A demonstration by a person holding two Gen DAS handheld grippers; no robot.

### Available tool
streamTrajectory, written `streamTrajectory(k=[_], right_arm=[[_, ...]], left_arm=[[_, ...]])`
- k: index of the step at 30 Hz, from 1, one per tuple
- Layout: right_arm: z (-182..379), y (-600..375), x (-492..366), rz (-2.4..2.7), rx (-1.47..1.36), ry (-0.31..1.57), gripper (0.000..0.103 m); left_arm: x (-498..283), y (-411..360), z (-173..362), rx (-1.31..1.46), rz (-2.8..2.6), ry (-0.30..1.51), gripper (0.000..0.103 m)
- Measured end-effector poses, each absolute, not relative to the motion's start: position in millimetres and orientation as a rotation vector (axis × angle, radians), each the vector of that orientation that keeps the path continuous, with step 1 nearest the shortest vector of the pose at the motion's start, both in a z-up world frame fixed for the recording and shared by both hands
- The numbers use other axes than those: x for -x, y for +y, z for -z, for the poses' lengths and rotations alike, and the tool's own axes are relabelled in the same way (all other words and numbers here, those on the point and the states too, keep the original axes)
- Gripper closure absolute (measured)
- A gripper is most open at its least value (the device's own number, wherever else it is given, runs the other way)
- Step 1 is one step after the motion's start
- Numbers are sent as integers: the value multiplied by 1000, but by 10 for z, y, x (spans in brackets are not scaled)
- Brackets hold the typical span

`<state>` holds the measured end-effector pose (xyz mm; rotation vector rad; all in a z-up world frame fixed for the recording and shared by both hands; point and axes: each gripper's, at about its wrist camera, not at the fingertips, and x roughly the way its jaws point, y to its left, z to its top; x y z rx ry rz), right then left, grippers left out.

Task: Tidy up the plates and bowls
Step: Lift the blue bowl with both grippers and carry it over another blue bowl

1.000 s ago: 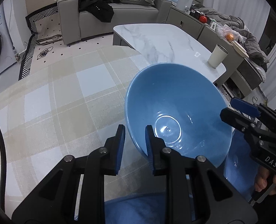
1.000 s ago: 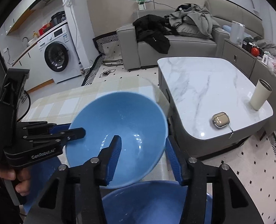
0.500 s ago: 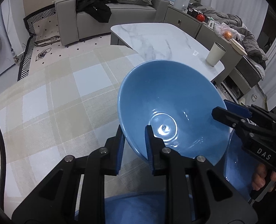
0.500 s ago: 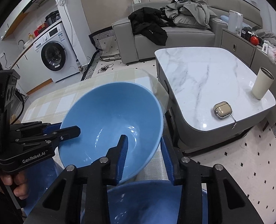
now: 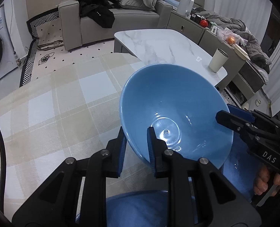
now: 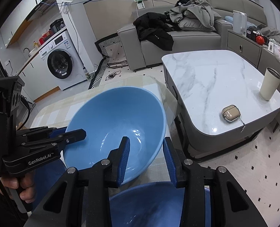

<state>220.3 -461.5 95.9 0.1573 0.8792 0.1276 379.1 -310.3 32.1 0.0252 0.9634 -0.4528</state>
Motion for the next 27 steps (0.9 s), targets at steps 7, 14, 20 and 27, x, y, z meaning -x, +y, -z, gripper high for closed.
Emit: streamTrajectory(k=[7, 14, 20, 27], right_arm=[[-1096, -4605, -2115, -132, -154, 846, 65], [-1325, -4545, -1942, -138, -134, 802, 65], [-1518, -4485, -1759, -157, -134, 767, 65], [-1688, -4420, -1540, -172, -134, 734, 65]], left_arm=[[-3646, -3068, -548, -23, 456, 928, 84], [-3434, -3019, -800, -21, 453, 902, 84], [-3249, -2953, -1001, -13, 453, 876, 84], [-2953, -2888, -1258, -12, 452, 840, 84]])
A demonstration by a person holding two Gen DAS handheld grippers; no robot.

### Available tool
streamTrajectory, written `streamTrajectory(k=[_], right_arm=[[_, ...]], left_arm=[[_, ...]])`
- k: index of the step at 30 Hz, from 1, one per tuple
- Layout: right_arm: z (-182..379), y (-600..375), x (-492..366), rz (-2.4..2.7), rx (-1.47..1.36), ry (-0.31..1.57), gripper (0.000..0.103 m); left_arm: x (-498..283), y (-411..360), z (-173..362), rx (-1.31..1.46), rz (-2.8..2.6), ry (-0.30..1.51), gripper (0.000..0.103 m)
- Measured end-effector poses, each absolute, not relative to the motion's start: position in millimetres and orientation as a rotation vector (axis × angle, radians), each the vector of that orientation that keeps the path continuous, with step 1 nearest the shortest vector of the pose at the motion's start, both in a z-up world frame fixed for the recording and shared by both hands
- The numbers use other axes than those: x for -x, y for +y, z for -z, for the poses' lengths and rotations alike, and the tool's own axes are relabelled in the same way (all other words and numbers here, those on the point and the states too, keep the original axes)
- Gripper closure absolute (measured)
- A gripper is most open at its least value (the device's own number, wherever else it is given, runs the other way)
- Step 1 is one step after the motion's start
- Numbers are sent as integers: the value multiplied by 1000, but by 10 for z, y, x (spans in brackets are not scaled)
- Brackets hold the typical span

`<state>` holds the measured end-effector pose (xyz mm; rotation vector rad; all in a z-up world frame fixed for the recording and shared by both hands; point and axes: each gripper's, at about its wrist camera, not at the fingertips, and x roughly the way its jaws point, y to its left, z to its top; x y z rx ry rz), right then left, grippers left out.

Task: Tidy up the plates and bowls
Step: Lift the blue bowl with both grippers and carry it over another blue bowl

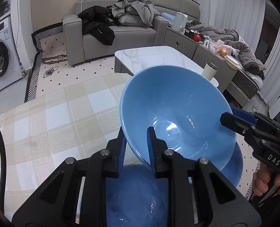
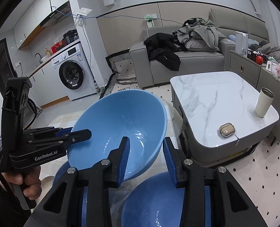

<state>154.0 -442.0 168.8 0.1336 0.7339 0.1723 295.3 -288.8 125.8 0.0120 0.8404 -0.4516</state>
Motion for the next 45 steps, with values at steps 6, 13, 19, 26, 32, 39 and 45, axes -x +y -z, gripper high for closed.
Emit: streamTrajectory(k=[6, 13, 19, 26, 32, 39, 45], right_arm=[[-1812, -4383, -1353, -188, -132, 705, 65], [-1882, -4287, -1116, -211, -128, 693, 65], [-1936, -4213, -959, -223, -124, 681, 65], [-1972, -4095, -829, -237, -109, 668, 65], [-1978, -4005, -745, -246, -104, 668, 65], [-1956, -3918, -661, -251, -102, 678, 65], [-1926, -3844, -610, -261, -102, 685, 65]], left_arm=[[-2692, -2829, -1451, -6, 446, 821, 84], [-2365, -2739, -1612, -17, 428, 800, 84], [-2097, -2642, -1697, -20, 421, 782, 84], [-1852, -2485, -1767, 10, 414, 767, 84], [-1685, -2324, -1791, 15, 411, 754, 84], [-1655, -2299, -1779, 17, 412, 753, 84], [-1514, -2185, -1727, 27, 411, 760, 84]])
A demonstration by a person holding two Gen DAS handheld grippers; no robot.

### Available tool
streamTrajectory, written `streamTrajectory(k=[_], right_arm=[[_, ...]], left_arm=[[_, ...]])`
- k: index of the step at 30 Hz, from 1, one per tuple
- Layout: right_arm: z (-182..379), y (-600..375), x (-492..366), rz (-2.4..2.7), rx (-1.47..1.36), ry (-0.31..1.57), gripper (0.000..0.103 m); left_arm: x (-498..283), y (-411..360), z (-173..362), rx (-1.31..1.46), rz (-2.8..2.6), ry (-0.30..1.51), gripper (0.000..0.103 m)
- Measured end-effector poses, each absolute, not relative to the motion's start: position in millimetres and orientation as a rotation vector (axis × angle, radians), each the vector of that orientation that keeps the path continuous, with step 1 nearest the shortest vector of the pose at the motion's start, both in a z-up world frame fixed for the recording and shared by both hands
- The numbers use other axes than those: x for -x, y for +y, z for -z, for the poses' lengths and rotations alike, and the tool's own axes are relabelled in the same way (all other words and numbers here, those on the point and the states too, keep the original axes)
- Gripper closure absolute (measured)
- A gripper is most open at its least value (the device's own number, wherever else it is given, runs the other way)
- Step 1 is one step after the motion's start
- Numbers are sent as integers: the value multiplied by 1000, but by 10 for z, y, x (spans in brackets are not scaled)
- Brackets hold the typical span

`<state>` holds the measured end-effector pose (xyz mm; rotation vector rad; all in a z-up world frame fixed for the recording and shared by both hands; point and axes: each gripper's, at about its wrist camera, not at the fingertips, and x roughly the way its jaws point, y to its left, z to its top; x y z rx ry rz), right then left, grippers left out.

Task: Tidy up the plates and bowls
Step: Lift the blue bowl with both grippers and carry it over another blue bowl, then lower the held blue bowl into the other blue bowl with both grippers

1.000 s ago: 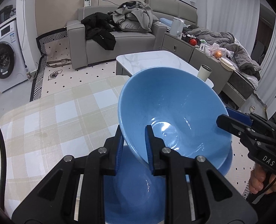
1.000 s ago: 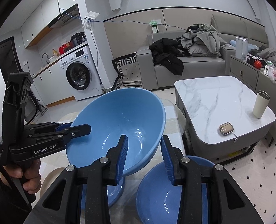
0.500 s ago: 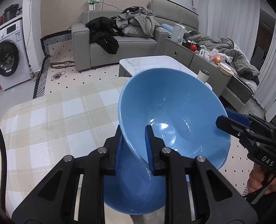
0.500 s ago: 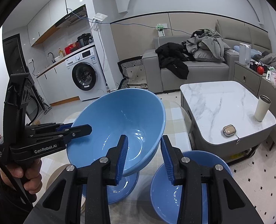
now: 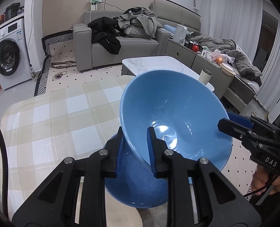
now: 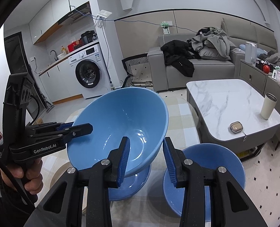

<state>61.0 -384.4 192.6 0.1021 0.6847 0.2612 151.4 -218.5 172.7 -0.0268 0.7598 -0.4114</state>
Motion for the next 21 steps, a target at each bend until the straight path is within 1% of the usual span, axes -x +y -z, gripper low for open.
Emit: streamTrajectory(k=[8, 21], right_arm=[[-1849, -3720, -594, -282, -101, 698, 65], [-1654, -3590, -625, -296, -113, 727, 65]], left_arm=[[-1407, -2069, -1589, 32, 386, 774, 84], [-1487, -1931, -1375, 37, 366, 801, 84]])
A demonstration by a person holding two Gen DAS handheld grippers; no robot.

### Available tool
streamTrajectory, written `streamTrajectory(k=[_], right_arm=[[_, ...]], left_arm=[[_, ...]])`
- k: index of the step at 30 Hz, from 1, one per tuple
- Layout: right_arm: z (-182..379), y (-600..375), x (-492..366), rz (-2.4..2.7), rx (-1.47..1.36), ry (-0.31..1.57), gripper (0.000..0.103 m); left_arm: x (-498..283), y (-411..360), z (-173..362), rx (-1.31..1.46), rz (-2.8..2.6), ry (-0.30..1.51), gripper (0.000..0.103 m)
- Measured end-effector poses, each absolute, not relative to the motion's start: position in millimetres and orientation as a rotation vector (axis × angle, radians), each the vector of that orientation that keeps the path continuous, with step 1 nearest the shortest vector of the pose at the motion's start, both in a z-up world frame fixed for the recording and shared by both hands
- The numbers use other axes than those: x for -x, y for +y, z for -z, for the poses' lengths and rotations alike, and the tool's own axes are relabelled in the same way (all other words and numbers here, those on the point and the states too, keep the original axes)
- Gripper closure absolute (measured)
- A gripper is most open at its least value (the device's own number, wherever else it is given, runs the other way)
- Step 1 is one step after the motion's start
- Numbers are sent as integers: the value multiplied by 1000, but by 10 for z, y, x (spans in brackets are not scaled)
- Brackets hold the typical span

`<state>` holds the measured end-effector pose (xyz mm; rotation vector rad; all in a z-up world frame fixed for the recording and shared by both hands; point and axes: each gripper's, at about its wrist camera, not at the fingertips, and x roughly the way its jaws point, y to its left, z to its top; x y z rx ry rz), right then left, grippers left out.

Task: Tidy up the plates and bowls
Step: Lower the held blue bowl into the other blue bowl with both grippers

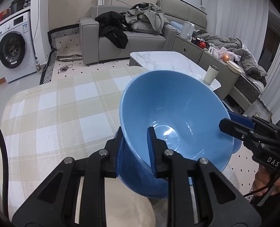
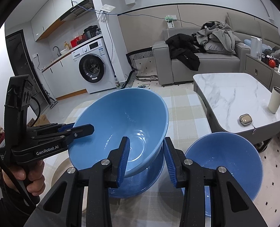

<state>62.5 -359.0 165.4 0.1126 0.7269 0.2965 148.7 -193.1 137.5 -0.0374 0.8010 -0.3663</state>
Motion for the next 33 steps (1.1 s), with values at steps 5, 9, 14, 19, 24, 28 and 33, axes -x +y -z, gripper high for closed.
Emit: streamTrajectory(k=[5, 9, 14, 19, 24, 28, 33], right_arm=[[-1601, -3552, -653, -302, -111, 741, 65], [-1534, -3537, -672, -302, -120, 753, 65], [-1490, -3529, -690, -303, -126, 763, 65], [-1419, -3538, -693, -298, -128, 775, 65], [-1357, -3547, -668, -290, -130, 781, 65], [-1340, -3543, -644, -294, -135, 779, 65], [-1263, -3557, -642, -292, -141, 787, 65]], left_arm=[[-1534, -1901, -1282, 36, 362, 805, 84], [-1570, -1886, -1199, 33, 358, 812, 84], [-1596, -1839, -1071, 44, 362, 823, 84], [-1604, -1871, -970, 19, 355, 827, 84], [-1610, -1884, -877, 20, 358, 842, 84], [-1657, -1918, -827, 12, 358, 852, 84], [-1724, -1954, -758, 12, 357, 859, 84]])
